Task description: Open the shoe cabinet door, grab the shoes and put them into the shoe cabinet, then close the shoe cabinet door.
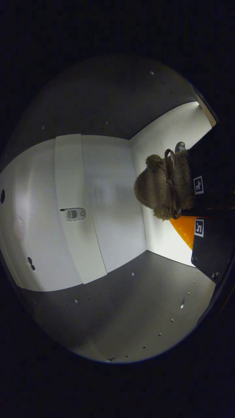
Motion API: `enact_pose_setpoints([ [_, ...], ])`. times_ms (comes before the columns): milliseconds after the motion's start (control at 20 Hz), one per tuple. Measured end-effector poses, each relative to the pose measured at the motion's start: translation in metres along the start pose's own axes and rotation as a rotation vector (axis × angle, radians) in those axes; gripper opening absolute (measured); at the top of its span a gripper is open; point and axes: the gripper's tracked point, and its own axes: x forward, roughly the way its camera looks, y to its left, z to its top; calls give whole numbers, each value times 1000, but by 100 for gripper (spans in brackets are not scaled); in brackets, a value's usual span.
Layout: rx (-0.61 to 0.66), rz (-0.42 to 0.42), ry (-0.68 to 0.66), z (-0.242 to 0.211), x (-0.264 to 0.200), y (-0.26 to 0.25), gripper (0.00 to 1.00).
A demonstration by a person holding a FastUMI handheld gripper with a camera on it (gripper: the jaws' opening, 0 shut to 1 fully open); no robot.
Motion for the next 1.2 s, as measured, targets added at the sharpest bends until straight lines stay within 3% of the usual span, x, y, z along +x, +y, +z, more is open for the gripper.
enact_pose_setpoints([
  [400,-53,-71,15,-17,27,0,16],
  [750,-115,-43,7,-21,-9,17,86],
  [850,-156,-35,-17,-20,-24,18,98],
  [1200,-191,33,-217,4,-115,30,98],
])
